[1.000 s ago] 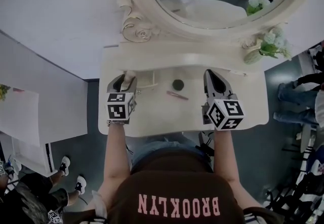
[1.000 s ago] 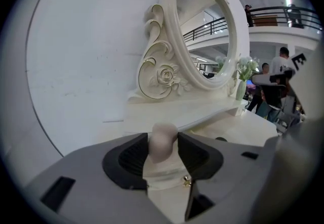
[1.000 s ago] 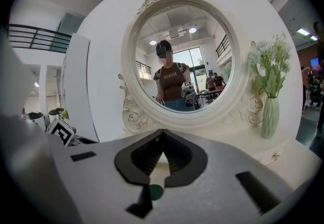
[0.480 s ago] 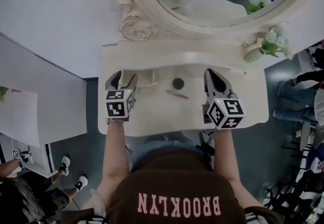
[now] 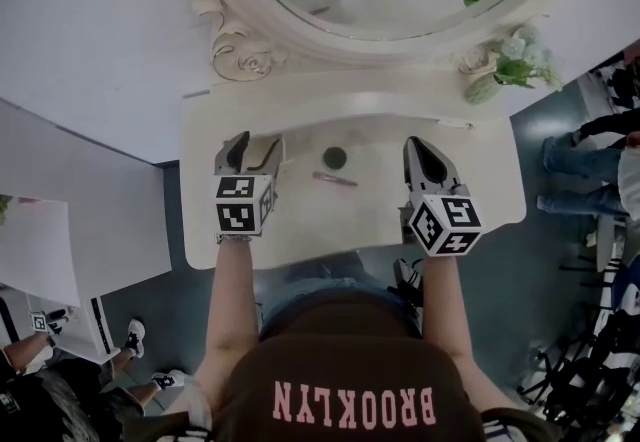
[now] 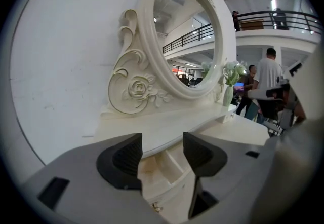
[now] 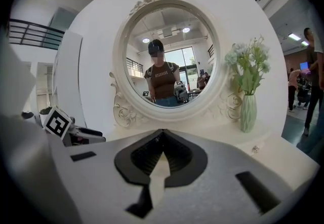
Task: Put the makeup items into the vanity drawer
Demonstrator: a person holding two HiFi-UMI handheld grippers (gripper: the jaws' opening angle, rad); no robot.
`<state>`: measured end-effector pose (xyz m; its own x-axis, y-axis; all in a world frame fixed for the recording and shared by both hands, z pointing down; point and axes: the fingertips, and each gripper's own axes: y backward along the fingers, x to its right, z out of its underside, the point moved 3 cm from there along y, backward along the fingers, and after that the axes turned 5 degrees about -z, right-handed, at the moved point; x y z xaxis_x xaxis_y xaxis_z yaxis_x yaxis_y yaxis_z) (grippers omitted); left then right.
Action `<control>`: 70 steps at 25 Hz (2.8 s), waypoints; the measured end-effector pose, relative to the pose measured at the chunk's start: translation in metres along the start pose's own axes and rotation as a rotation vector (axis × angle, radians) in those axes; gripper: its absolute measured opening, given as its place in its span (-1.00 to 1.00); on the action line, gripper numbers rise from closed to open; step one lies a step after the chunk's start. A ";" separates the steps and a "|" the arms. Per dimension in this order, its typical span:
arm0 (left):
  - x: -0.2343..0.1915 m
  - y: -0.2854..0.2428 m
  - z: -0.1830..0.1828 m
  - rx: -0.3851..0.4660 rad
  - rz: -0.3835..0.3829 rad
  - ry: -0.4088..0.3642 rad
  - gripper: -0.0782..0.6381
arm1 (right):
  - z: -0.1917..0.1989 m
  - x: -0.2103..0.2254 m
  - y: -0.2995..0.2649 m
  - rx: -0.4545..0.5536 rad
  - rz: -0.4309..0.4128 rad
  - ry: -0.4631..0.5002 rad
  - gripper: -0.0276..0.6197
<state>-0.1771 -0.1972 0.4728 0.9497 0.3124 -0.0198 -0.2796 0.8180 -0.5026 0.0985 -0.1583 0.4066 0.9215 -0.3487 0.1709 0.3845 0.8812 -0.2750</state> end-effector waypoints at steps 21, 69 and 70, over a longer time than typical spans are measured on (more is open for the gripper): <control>0.132 -0.052 0.031 -0.153 0.180 -0.103 -0.13 | 0.039 0.093 0.081 -0.036 0.176 -0.101 -0.94; 0.099 -0.040 -0.031 0.027 0.131 -0.034 -0.65 | 0.000 0.076 0.038 0.025 0.106 -0.060 -0.94; 0.095 -0.037 -0.033 0.034 0.123 -0.032 -0.65 | -0.001 0.073 0.036 0.026 0.100 -0.058 -0.94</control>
<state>-0.0720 -0.2135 0.4613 0.9031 0.4262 -0.0521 -0.3990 0.7885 -0.4681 0.1794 -0.1524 0.4083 0.9501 -0.2402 0.1988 0.2886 0.9190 -0.2685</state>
